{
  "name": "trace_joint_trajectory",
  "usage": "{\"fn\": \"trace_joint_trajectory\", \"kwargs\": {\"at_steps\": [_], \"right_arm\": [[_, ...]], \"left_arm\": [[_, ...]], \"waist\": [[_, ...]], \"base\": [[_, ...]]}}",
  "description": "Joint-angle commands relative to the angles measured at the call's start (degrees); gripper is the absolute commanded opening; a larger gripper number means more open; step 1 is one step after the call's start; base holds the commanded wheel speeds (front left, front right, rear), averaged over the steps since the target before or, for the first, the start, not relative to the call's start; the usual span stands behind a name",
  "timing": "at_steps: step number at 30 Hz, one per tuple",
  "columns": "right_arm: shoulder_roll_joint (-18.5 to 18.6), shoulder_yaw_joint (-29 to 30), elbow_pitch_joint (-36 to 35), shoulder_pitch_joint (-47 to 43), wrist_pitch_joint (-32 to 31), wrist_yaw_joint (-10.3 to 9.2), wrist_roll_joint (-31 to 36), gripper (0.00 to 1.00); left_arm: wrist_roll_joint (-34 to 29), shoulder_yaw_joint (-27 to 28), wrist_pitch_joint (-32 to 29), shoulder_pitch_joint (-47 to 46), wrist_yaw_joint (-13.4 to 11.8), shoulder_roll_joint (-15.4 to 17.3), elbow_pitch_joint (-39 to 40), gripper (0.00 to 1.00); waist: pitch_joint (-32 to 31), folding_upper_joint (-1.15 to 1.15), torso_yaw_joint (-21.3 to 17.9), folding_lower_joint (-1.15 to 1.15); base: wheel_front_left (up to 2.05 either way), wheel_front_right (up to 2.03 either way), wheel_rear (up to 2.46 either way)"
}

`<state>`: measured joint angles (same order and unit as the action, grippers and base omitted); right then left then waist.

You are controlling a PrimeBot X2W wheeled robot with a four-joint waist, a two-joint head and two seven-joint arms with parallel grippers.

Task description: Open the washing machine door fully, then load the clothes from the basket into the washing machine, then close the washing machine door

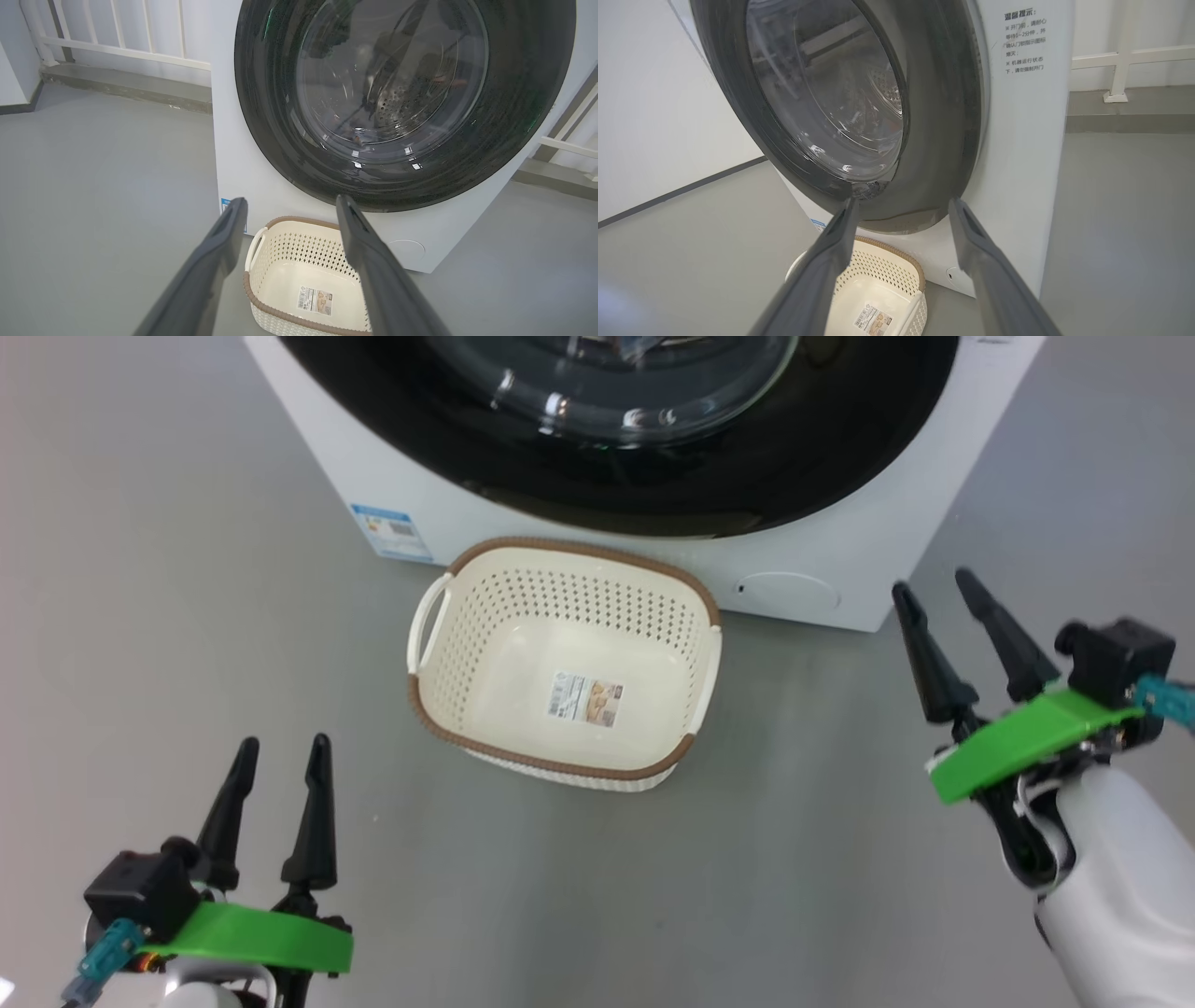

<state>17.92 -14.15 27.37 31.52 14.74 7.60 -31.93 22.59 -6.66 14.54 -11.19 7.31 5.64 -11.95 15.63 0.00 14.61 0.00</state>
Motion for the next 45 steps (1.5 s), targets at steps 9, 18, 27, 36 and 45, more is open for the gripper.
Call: {"fn": "trace_joint_trajectory", "kwargs": {"at_steps": [9,18,27,36,45], "right_arm": [[-0.06,0.73,-3.05,-9.9,0.26,-0.11,-0.01,1.0],[-1.0,3.1,-3.9,-16.36,0.26,-0.11,0.67,1.0],[-1.63,6.11,-4.75,-21.81,0.26,-0.11,1.05,1.0],[-1.58,7.57,-6.01,-24.37,0.26,-0.11,1.4,1.0],[-1.8,8.28,-6.59,-26.28,0.26,-0.11,1.79,1.0]], "left_arm": [[-1.31,1.65,0.46,2.43,0.18,3.5,-0.02,1.0],[-1.72,1.77,0.46,4.37,0.18,5.13,-1.24,1.0],[-1.08,2.14,0.46,6.97,0.18,5.8,-1.59,1.0],[-1.58,3.51,0.46,7.81,0.18,5.78,-2.14,1.0],[-1.77,4.71,0.46,8.89,0.18,5.38,-1.82,1.0]], "waist": [[-6.11,0.0,-6.02,0.0],[-9.46,0.0,-9.58,0.0],[-11.86,0.0,-12.35,0.0],[-12.2,0.0,-13.87,0.0],[-13.21,0.0,-14.45,0.0]], "base": [[0.0,0.0,0.0],[0.0,0.0,0.0],[0.0,0.0,0.0],[0.0,0.0,0.0],[0.0,0.0,0.0]]}}
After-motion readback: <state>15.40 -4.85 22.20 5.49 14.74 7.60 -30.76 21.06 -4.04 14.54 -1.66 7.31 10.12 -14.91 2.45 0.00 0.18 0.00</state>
